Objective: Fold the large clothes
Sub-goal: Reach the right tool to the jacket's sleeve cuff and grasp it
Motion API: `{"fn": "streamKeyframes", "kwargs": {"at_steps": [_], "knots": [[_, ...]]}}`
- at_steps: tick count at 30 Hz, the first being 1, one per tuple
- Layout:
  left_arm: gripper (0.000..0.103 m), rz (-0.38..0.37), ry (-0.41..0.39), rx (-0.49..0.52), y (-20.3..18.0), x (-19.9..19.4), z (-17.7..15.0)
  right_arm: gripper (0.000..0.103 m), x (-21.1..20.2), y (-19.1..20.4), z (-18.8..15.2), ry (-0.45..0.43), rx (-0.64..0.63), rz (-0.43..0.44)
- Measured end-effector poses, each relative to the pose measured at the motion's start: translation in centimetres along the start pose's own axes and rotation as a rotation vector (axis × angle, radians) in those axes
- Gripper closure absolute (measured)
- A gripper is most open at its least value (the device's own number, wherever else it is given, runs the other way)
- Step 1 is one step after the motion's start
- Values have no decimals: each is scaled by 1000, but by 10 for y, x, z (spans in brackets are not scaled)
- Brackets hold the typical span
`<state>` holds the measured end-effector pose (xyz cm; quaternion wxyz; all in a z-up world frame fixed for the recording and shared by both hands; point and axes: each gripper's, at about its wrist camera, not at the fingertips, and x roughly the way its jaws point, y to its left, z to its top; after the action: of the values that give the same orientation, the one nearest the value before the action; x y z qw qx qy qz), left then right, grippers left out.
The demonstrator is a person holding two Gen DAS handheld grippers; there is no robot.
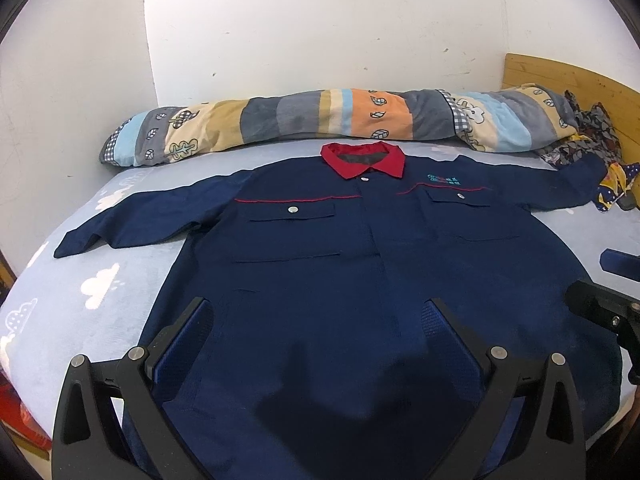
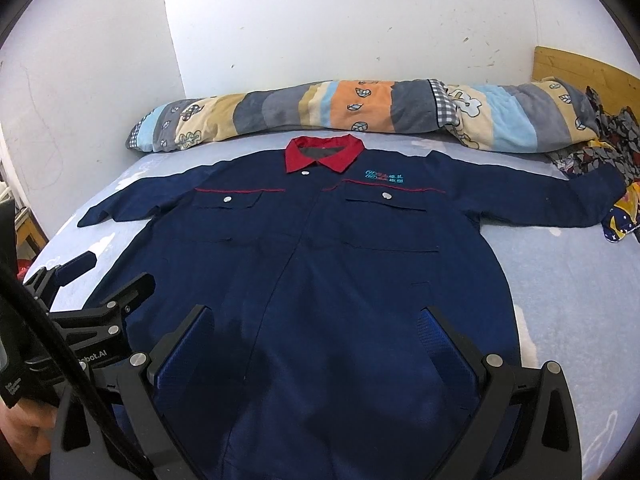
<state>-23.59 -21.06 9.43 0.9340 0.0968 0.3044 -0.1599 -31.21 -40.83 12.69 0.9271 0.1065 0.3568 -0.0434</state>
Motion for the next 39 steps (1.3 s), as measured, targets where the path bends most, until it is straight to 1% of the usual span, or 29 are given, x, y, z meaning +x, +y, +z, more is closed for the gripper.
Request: {"fn": "streamKeyframes", "kwargs": {"at_steps": [20, 34, 39], "knots": [[0, 18, -2, 11, 0, 0, 0, 0, 8, 7, -6, 31, -36, 5], [0, 18, -1, 8, 2, 0, -2, 0, 11, 11, -7, 37, -33, 4], [0, 17, 6, -17, 3, 4, -1, 0, 12, 4, -6, 46, -5, 18]]}}
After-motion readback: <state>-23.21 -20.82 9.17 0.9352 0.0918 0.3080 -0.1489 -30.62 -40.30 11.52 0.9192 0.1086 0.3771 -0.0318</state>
